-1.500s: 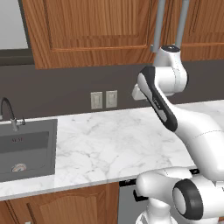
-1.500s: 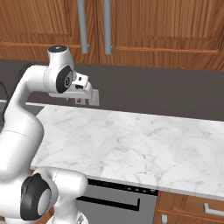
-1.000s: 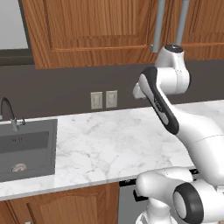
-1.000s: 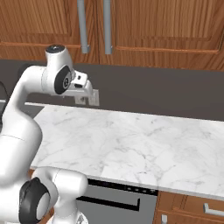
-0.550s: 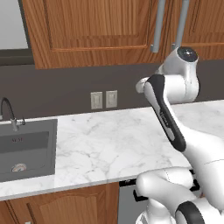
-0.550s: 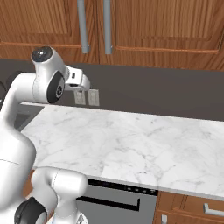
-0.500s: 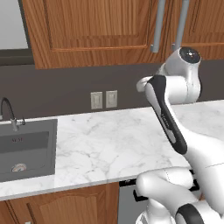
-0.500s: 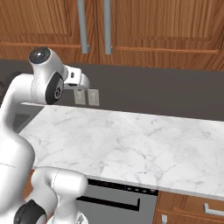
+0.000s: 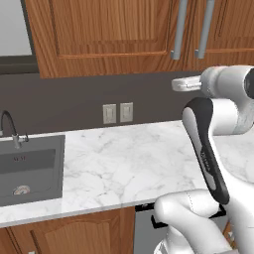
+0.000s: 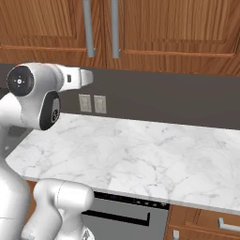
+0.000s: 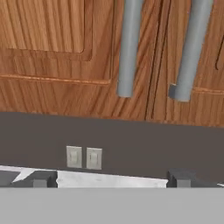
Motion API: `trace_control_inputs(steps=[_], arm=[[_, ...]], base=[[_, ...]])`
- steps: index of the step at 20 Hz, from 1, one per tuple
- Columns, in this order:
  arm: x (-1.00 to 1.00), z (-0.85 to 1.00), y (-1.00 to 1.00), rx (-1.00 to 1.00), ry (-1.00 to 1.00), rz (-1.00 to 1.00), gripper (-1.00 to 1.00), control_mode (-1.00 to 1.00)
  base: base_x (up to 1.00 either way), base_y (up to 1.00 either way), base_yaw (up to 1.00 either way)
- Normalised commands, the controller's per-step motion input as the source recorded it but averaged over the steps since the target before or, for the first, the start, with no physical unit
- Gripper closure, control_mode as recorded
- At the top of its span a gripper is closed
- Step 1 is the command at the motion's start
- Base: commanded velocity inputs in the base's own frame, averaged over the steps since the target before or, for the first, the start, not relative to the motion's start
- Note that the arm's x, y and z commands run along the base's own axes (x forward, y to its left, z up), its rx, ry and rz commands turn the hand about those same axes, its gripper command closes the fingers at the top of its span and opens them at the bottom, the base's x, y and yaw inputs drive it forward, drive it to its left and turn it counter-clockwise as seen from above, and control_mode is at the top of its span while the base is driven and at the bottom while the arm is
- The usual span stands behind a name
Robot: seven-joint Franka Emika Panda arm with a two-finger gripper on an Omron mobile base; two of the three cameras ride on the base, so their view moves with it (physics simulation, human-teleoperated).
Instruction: Get the candle and the liquor from the cabinet and move them to the dining counter.
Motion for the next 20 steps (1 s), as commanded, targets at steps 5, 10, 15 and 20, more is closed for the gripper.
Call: trace_control_inputs(steps=[5, 10, 15, 20], arm=[[-0.46, 0.70, -0.15, 0.00, -0.43, -0.04, -1.00, -1.00], [-0.22, 0.57, 0.00, 0.00, -0.37, -0.07, -1.00, -1.00], [-0.01, 0.22, 0.00, 0.00, -0.29, -0.01, -1.00, -1.00], [0.19, 0.03, 0.00, 0.01, -0.12, 0.02, -1.00, -1.00]], base=[[0.00, 0.00, 0.00], [0.00, 0.00, 0.00], [0.00, 0.00, 0.00], [0.00, 0.00, 0.00]])
